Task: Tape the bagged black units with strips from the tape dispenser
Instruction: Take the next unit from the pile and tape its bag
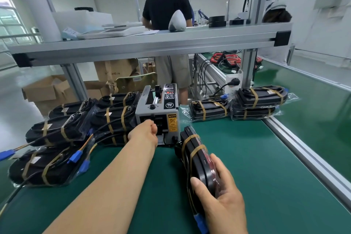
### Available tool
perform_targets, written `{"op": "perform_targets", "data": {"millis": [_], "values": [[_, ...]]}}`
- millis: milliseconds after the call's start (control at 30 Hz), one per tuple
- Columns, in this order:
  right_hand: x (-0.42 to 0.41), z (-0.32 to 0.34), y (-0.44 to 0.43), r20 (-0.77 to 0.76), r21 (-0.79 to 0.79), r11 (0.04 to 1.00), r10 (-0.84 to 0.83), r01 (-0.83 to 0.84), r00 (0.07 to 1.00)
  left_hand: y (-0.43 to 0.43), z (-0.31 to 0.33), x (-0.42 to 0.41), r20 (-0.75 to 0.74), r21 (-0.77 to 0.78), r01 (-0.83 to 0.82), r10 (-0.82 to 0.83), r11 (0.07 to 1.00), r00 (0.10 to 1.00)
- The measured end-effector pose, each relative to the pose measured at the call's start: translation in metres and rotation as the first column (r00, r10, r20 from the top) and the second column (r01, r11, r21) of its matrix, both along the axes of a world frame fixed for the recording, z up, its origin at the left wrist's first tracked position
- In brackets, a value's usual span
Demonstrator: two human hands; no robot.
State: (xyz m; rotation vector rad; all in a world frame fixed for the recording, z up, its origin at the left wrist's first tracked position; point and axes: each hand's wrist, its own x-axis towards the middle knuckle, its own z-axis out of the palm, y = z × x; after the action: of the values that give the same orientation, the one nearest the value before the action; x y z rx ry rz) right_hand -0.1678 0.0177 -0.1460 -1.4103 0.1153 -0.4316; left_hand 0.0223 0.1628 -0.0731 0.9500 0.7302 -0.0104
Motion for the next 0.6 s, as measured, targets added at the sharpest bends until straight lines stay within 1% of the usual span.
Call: {"op": "perform_targets", "data": {"millis": [67, 133, 200, 233, 267, 333, 367, 400, 433, 500, 600], "values": [[-0.001, 0.000, -0.002, -0.006, 0.011, 1.000, 0.008, -0.008, 1.000, -0.001, 0.001, -0.004, 0.033, 0.060, -0.050, 0.048, 0.997, 0.998], [0.000, 0.000, -0.005, -0.006, 0.041, 0.999, 0.004, -0.003, 1.000, 0.000, 0.004, -0.018, 0.100, 0.132, 0.004, -0.017, 0.991, 0.995], [0.001, -0.001, -0.008, -0.010, 0.064, 0.998, 0.014, -0.013, 1.000, 0.002, 0.010, -0.044, 0.190, 0.199, 0.160, -0.198, 0.967, 0.962], [0.002, -0.001, -0.009, -0.013, 0.066, 0.997, 0.027, -0.026, 1.000, 0.003, 0.014, -0.059, 0.238, 0.239, 0.267, -0.323, 0.934, 0.916], [0.002, -0.001, -0.009, -0.014, 0.065, 0.997, 0.037, -0.036, 0.999, 0.003, 0.017, -0.073, 0.279, 0.290, 0.377, -0.454, 0.880, 0.846], [0.002, -0.002, -0.010, -0.013, 0.057, 0.997, 0.050, -0.049, 0.999, -0.001, 0.025, -0.100, 0.300, 0.425, 0.554, -0.689, 0.716, 0.660], [0.002, -0.002, -0.010, -0.014, 0.053, 0.997, 0.058, -0.057, 0.998, -0.005, 0.028, -0.110, 0.278, 0.494, 0.602, -0.770, 0.627, 0.574], [0.002, -0.003, -0.010, -0.014, 0.052, 0.997, 0.066, -0.066, 0.998, -0.010, 0.030, -0.118, 0.242, 0.553, 0.623, -0.822, 0.553, 0.515], [0.002, -0.003, -0.010, -0.015, 0.051, 0.996, 0.077, -0.076, 0.997, -0.015, 0.032, -0.124, 0.199, 0.606, 0.621, -0.851, 0.497, 0.487], [0.001, -0.002, -0.011, -0.017, 0.038, 0.995, 0.096, -0.095, 0.995, -0.025, 0.035, -0.130, 0.128, 0.693, 0.582, -0.867, 0.426, 0.482], [0.001, -0.001, -0.010, -0.010, 0.038, 0.994, 0.105, -0.105, 0.994, -0.034, 0.037, -0.130, 0.104, 0.731, 0.554, -0.867, 0.398, 0.487]]}}
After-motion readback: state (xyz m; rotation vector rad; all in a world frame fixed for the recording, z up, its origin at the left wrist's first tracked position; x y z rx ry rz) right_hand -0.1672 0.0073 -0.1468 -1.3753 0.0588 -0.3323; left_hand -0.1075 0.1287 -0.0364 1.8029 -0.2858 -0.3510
